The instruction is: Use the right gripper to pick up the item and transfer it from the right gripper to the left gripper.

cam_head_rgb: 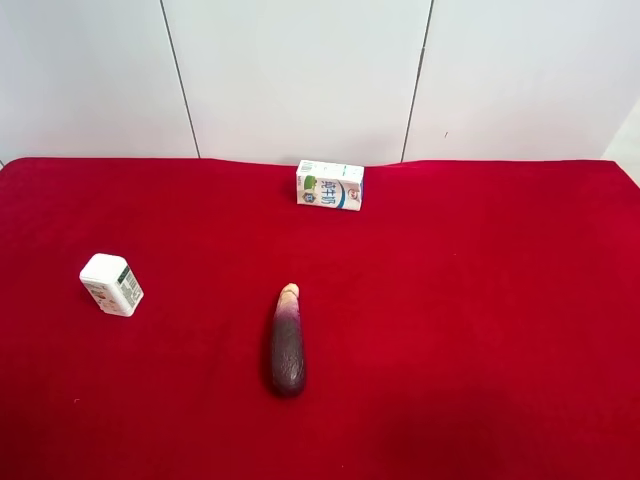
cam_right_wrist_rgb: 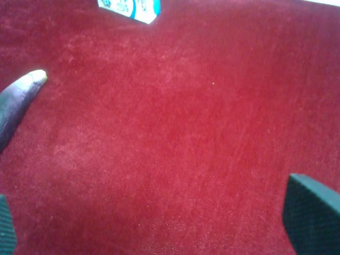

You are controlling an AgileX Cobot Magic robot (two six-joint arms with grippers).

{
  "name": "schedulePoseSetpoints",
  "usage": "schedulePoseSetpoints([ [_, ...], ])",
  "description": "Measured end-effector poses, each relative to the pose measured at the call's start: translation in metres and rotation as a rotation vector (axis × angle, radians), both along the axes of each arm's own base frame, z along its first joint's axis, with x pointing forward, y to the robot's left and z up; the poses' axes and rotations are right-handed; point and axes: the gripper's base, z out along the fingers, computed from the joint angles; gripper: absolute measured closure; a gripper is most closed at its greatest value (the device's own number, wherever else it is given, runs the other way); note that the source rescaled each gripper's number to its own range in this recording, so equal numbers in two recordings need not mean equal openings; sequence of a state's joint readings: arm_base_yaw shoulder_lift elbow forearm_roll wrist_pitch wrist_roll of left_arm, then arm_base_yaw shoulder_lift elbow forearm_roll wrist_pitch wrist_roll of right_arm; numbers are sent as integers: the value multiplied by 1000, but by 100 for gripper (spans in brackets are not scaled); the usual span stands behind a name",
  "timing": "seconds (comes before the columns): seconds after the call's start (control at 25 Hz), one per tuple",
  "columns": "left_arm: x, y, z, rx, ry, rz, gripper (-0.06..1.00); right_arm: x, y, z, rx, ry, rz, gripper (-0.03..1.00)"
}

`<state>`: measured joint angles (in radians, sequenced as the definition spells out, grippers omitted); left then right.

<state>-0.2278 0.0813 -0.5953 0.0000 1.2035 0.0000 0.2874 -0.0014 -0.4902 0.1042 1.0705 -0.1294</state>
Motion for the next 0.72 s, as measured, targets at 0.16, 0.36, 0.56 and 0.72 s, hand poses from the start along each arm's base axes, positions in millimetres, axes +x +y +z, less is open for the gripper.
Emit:
schedulePoseSetpoints([
  [0.16,-8,1,-11,-5,-49,-11,-5,0,0,0,0,0,0,-3],
  [0.36,-3,0,-10,-19,-122,-12,-5,0,0,0,0,0,0,-3],
  [0.56,1,-1,-13,-23,-135,-12,-5,0,0,0,0,0,0,-3],
  [0.72,1,-1,-13,-23,-136,-12,-5,0,0,0,0,0,0,-3],
])
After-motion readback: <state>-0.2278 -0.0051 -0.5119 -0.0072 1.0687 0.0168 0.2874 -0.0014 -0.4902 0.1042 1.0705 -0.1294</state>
